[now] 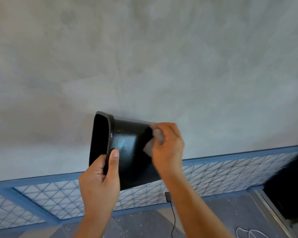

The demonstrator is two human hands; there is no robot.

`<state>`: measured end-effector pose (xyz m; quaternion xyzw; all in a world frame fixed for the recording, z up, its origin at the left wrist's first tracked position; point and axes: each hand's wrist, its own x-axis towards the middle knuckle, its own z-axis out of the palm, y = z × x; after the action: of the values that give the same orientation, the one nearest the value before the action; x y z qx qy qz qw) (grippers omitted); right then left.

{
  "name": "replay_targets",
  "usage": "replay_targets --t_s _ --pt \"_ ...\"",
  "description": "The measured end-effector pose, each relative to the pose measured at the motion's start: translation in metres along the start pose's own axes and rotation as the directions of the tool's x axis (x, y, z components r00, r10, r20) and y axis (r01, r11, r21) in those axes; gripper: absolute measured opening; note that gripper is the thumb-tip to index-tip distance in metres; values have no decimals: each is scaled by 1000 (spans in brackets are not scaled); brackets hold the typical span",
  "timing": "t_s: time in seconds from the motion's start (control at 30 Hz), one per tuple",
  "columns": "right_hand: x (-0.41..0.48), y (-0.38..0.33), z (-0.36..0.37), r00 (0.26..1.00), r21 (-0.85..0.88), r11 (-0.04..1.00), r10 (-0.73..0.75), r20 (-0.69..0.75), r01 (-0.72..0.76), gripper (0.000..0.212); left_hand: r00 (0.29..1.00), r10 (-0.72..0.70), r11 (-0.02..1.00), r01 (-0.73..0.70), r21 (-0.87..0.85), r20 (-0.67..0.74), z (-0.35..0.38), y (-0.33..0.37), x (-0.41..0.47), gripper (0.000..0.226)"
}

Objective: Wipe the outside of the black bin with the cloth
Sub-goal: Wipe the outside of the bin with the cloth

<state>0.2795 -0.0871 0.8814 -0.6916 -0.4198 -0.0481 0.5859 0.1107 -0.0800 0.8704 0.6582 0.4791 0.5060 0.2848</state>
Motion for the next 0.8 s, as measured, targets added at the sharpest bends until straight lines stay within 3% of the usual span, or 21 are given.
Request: replay_targets --t_s 0.07,0.1,0.27,0.33,0.43,0.53,0.63,0.7,0.8 --pt "11 24 -13 983 -19 984 173 -62 -174 25 999 33 999 -33 25 14 1 1 -3 60" --pt "10 22 -11 982 -28 983 180 -64 -182 25 999 42 998 -43 41 29 4 1 -5 59" --pt "-21 -49 20 973 47 981 -195 128 190 36 1000 20 999 -20 39 14 15 4 -1 60" --pt "-14 -38 15 968 47 975 -220 124 215 38 1000 -24 999 24 -28 -5 11 2 3 65" --pt "3 19 -11 998 -20 998 -60 16 60 40 994 -105 989 107 -107 18 5 -1 5 68" --pt "8 53 -21 997 3 997 80 24 -80 48 990 -130 986 134 -95 50 4 -3 4 68" --pt "-6 48 -18 996 -21 997 -77 48 78 46 980 -190 967 197 -161 56 6 -7 8 76" --pt "-30 38 -20 972 -49 978 -195 130 203 41 951 -304 914 309 -265 60 7 -9 15 81" --pt "-65 32 -32 922 -78 947 -282 266 312 39 909 -407 813 404 -420 89 4 -8 26 47"
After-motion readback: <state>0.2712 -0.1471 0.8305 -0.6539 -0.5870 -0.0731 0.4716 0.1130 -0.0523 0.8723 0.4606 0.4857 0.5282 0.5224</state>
